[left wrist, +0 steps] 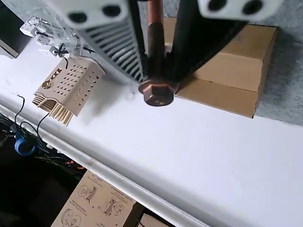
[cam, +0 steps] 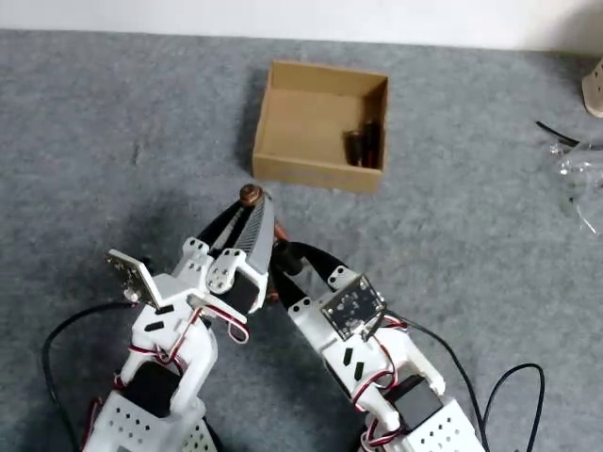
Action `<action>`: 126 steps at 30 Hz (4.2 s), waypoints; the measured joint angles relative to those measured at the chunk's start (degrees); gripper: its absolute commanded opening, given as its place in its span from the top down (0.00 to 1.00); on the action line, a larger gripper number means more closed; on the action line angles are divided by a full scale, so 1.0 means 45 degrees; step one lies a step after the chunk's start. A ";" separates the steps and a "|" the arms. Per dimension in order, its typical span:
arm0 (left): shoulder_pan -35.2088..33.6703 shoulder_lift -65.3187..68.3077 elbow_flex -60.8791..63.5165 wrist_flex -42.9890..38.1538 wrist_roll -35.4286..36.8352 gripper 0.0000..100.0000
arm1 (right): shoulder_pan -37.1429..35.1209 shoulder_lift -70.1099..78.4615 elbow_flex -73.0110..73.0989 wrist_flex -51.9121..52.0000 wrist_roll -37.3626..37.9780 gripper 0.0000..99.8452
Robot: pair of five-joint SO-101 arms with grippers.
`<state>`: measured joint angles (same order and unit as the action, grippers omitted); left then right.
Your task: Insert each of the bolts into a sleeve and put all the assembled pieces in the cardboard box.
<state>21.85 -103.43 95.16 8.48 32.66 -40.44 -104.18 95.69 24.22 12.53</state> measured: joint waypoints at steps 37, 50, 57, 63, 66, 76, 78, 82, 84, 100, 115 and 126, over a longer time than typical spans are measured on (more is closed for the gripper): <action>0.1387 0.0000 -0.0527 0.1153 -0.0020 0.99 | 0.0606 0.0000 0.0000 0.0000 0.0000 1.00; 0.1582 -0.0020 -0.0078 0.2657 0.0078 0.99 | 0.0567 0.0020 0.0000 0.0000 -0.0020 1.00; 0.1504 -0.0039 0.0020 0.2657 -0.0195 0.93 | 0.0762 0.0020 0.0000 0.0000 -0.0020 1.00; 0.1035 -0.0020 0.0020 0.2657 -0.0977 0.76 | 0.0899 0.0020 0.0000 0.0000 0.0000 1.00; 0.0840 -0.0020 0.0020 0.2657 -0.1016 0.73 | 0.0957 0.0039 0.0000 0.0020 0.0000 1.00; -0.1114 -0.0020 -0.0254 0.2696 0.0000 0.73 | 0.1016 0.0020 0.0000 0.0020 0.0000 1.00; -0.2618 -0.0020 -0.0586 0.2696 0.1172 0.76 | 0.1016 0.0020 0.0000 0.0020 0.0000 1.00; -0.4825 -0.0020 -0.0703 0.2696 0.2422 0.93 | 0.1270 0.0020 0.0000 0.0020 0.0000 1.00; -0.4904 -0.0020 -0.0664 0.2696 0.2520 1.00 | 0.1504 0.0020 0.0000 0.0020 0.0000 1.00; -0.3360 -0.0020 0.0176 0.2774 -0.0996 0.99 | 0.3556 0.0020 0.0000 0.0723 0.0000 1.00; -0.3810 -0.0020 0.0176 0.4513 -0.6642 0.99 | 0.5040 0.0020 0.0000 0.1309 0.0000 1.00; -0.4200 -0.0020 0.0176 0.4513 -0.6701 0.99 | 0.4747 0.0020 0.0000 -0.1817 0.2149 1.00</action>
<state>2.95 -103.52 95.96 28.79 2.51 -19.08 -104.09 95.69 16.04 22.20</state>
